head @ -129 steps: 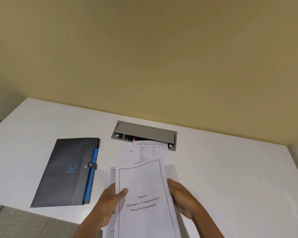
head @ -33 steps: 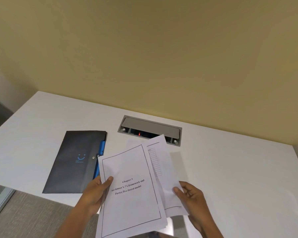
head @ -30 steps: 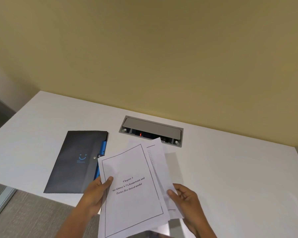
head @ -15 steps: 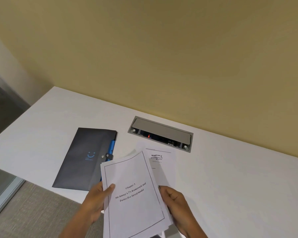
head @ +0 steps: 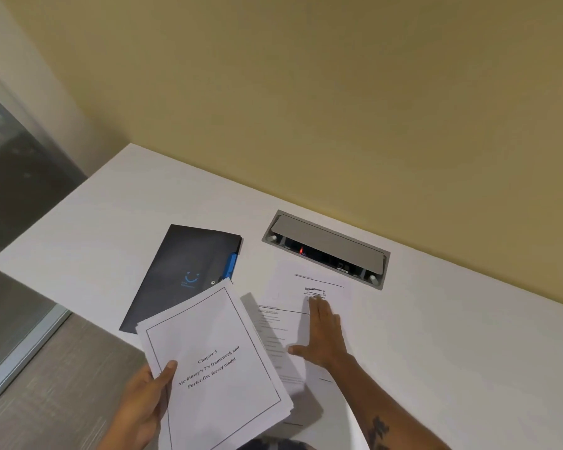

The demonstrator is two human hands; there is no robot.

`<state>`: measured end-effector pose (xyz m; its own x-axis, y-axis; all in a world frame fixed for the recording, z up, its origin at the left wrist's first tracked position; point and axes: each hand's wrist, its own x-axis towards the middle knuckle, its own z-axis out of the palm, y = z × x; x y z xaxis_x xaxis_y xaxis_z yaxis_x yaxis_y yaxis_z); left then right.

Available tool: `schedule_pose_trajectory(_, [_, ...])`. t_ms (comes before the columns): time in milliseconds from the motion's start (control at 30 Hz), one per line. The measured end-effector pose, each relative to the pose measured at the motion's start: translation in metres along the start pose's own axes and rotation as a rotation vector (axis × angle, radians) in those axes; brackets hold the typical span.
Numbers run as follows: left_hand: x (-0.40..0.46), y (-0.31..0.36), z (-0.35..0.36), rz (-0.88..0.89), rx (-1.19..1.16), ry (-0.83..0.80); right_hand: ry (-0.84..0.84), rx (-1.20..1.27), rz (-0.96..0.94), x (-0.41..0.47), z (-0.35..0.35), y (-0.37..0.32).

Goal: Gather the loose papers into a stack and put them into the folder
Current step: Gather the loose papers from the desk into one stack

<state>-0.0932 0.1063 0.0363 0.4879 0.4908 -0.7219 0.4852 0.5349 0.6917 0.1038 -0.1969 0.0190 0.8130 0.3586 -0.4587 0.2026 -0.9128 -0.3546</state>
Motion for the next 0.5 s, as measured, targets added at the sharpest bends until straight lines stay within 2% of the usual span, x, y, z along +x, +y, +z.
schedule_pose_trajectory(167, [0.003,-0.005,-0.02,-0.029,-0.031,0.055,-0.114,-0.13,0.018,0.009,0.017,0.004])
schedule_pose_trajectory(500, [-0.001,-0.002,-0.022,-0.043,-0.04,0.048,-0.01,-0.002,0.026,0.002,0.039,-0.007])
